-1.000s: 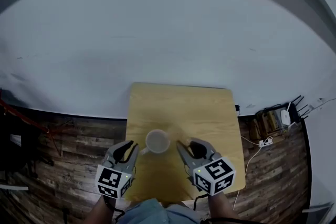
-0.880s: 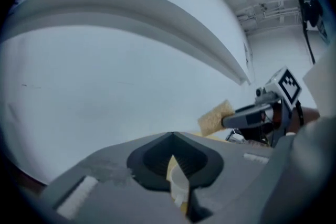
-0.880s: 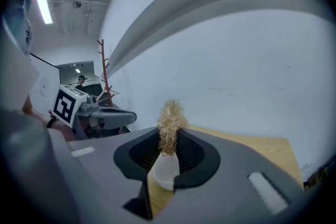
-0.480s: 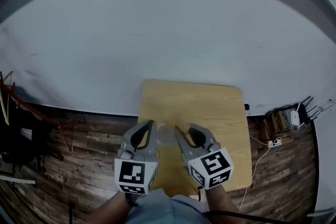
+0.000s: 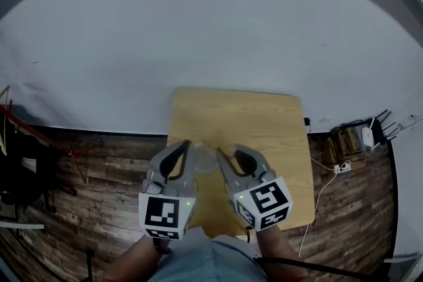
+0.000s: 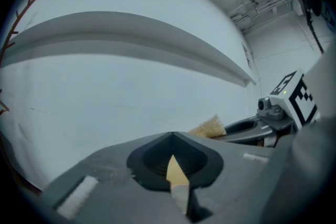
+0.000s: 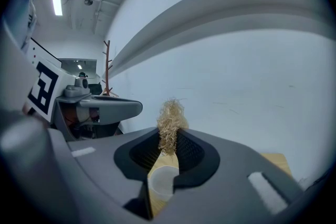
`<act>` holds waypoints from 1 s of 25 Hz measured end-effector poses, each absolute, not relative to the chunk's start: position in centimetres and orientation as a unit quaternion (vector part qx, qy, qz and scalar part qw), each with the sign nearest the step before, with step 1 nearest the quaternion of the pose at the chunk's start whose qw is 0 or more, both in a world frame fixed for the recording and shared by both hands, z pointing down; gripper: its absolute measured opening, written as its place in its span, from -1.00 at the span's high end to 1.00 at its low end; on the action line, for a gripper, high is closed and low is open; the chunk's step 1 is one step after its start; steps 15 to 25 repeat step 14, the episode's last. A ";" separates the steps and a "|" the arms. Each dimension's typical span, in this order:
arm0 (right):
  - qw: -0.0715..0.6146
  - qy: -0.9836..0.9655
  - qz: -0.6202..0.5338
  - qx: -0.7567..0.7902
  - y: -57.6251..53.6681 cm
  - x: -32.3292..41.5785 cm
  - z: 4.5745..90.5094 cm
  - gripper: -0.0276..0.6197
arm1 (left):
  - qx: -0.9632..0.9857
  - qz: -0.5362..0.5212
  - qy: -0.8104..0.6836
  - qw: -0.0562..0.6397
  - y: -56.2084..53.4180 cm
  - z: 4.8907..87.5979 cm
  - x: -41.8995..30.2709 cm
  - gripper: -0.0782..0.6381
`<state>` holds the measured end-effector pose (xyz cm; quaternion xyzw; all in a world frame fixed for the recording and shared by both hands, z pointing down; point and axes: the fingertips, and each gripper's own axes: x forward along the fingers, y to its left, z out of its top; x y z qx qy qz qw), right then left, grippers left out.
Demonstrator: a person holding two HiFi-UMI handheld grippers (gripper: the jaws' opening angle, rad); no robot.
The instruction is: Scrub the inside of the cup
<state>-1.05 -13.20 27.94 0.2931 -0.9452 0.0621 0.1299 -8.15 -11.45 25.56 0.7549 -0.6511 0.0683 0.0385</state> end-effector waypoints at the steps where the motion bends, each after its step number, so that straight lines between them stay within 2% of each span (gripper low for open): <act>1: 0.130 -0.945 0.062 0.294 -13.2 -0.9 28.0 0.70 | 0.755 0.069 -0.650 0.038 -11.4 25.6 -8.1 0.73; 10: 0.137 -0.942 0.062 0.299 -13.2 -0.5 28.3 0.70 | 0.761 0.066 -0.644 0.045 -11.4 26.0 -7.6 0.73; 14: 0.143 -0.942 0.067 0.298 -12.7 -0.4 28.6 0.70 | 0.758 0.059 -0.646 0.069 -10.8 26.2 -7.0 0.73; 25: 0.143 -0.942 0.067 0.298 -12.7 -0.4 28.6 0.70 | 0.758 0.059 -0.646 0.069 -10.8 26.2 -7.0 0.73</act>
